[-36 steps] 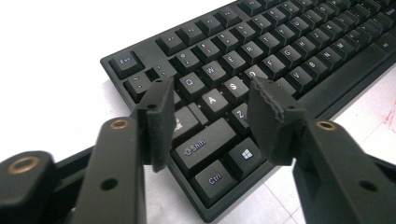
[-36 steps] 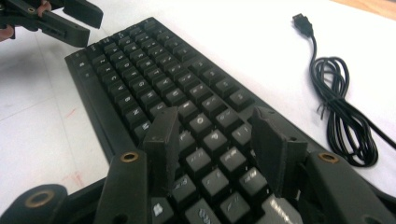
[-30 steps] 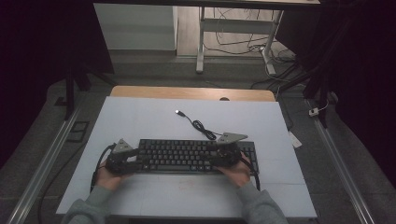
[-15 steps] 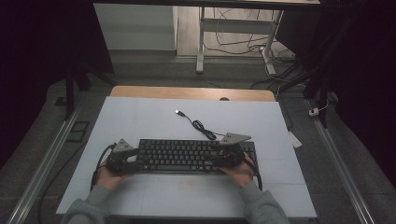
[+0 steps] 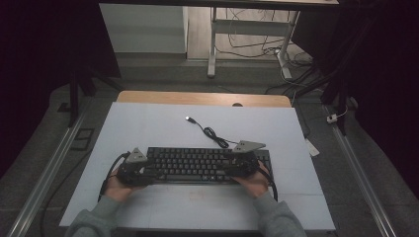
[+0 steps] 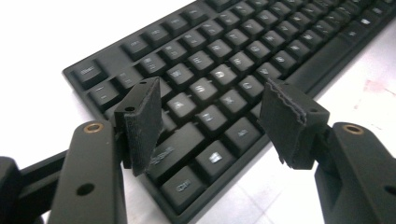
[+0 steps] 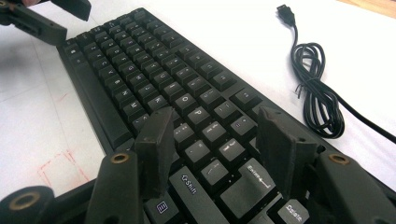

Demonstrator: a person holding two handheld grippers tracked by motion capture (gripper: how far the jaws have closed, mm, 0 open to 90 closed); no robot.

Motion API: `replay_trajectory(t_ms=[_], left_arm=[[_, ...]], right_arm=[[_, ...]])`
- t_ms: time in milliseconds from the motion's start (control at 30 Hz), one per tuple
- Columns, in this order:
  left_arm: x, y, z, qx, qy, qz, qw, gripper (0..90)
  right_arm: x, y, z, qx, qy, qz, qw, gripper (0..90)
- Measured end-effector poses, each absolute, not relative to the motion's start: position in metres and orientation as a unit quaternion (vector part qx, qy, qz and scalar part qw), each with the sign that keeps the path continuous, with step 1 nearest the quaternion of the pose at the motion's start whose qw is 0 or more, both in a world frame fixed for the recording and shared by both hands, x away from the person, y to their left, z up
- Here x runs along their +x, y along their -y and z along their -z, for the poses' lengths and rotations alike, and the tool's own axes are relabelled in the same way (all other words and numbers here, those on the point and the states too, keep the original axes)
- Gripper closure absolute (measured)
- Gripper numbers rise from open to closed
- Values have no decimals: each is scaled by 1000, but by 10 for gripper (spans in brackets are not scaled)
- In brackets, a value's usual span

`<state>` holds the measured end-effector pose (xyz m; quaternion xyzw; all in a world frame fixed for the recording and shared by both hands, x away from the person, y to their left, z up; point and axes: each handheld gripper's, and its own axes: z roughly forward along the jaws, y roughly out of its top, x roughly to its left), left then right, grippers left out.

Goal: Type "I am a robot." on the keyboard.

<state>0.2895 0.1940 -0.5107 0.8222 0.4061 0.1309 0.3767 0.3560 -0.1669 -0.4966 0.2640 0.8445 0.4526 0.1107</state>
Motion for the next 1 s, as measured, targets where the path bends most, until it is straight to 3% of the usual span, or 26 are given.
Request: replay_trajectory(t_ms=[633, 800, 1000], left_arm=[[302, -143, 500, 867, -328, -102, 362, 467], [301, -137, 503, 869, -320, -97, 365, 539], [297, -135, 508, 870, -315, -91, 368, 718]], right_arm=[[352, 183, 500, 279, -843, -446, 115, 470], [352, 184, 500, 280, -841, -449, 117, 469], [353, 185, 499, 279, -841, -447, 119, 469]])
